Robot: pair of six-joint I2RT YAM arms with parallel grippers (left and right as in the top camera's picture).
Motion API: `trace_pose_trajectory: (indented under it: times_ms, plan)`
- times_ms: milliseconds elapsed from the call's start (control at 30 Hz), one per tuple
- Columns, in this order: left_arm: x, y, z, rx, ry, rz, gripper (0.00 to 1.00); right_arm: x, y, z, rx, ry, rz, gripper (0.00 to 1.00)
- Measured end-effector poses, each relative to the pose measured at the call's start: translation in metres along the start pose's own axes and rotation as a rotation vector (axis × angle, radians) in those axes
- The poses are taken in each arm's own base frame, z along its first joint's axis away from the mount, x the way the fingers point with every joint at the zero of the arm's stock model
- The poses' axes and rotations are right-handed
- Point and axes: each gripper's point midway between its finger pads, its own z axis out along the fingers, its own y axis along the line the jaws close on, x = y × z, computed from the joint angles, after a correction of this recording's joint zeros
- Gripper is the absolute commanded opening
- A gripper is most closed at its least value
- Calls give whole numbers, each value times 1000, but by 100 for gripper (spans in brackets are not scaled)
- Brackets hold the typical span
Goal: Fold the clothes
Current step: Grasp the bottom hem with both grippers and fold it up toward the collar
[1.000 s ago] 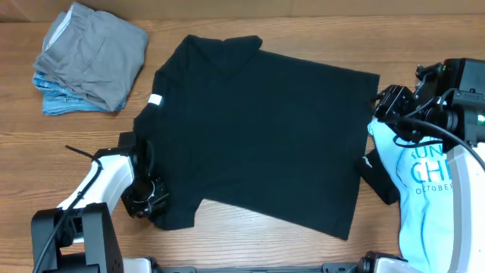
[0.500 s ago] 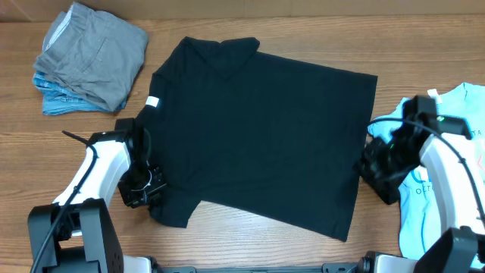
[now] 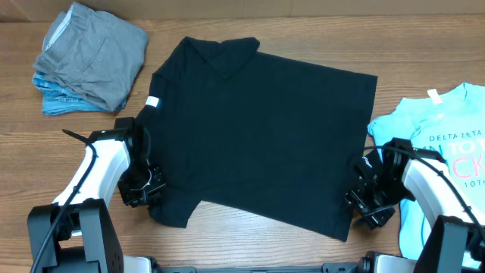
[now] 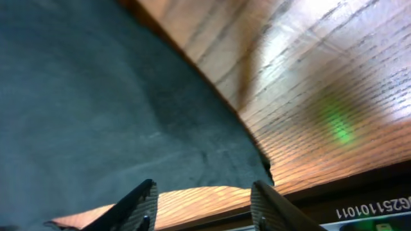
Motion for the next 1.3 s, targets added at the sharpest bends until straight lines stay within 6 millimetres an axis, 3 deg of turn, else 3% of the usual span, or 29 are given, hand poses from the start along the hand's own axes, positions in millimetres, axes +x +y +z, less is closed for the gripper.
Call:
trace_pose_trajectory:
  times_ms: [200,433,967,1067,1167,1300]
  plan:
    - [-2,-1,0,3,-7,1,12,2,-5,8,11,6,47,51]
    - [-2,-1,0,3,-8,1,13,17,-26,29,57,61,97,47]
    - [-4,-2,0,6,-15,2,15,25,-36,45,58,87,117,39]
    - [-4,-2,0,6,-15,2,15,23,-33,46,41,80,118,33]
    - [-4,-2,0,6,-16,2,15,23,-29,46,21,80,116,17]
    - [-4,-2,0,6,-15,6,10,22,-24,45,-3,82,120,4]
